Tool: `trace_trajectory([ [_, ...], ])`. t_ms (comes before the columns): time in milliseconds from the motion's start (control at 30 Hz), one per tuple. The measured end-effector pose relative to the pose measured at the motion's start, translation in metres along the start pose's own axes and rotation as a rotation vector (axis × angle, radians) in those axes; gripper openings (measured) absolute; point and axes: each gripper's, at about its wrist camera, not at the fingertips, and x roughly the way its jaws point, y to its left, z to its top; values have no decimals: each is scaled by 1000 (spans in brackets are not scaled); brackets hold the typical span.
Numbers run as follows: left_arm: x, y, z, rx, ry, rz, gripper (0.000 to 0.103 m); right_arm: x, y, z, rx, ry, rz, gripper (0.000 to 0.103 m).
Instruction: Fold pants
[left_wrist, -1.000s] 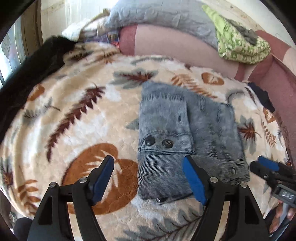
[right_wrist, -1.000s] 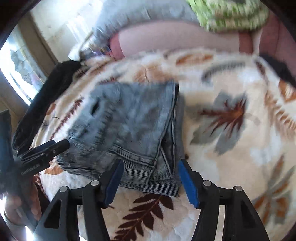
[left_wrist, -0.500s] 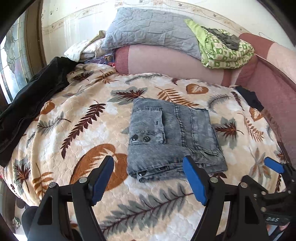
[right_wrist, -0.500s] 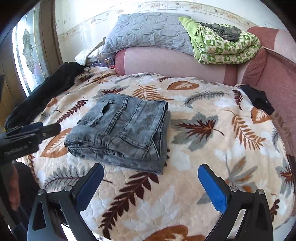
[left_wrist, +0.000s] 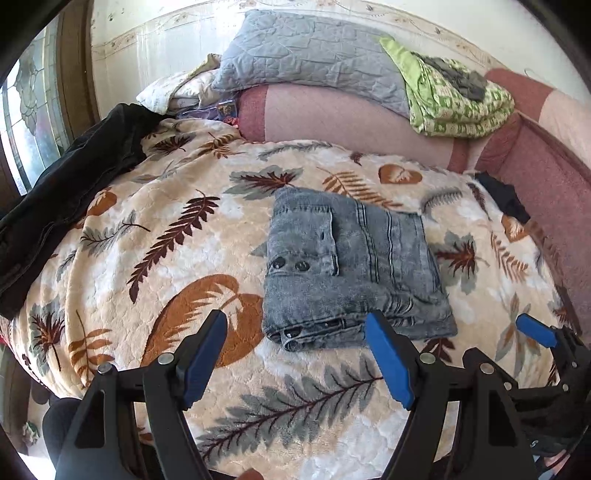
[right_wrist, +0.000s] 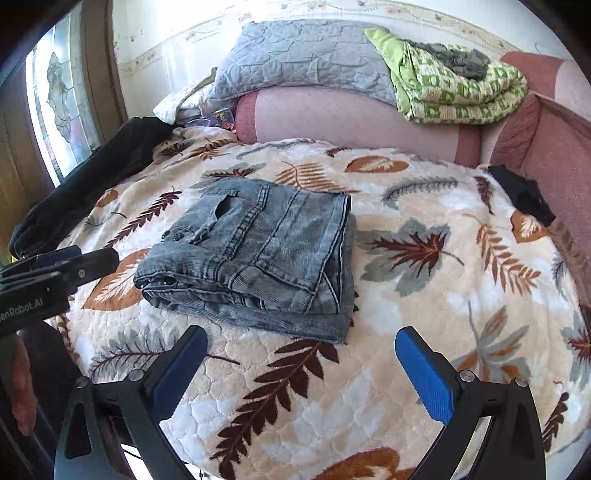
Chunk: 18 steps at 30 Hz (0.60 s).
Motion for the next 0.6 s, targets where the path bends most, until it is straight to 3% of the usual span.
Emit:
trace_trajectory([
  [100, -9, -3, 7, -7, -22, -17, 78, -10, 0, 5, -7, -31, -28, 103],
  [233, -21, -12, 14, 12, -49, 5, 89, -24, -6, 12, -7, -44, -54, 103],
  [600, -32, -18, 6, 16, -52, 41, 90, -37, -7, 17, 14, -14, -74, 103],
])
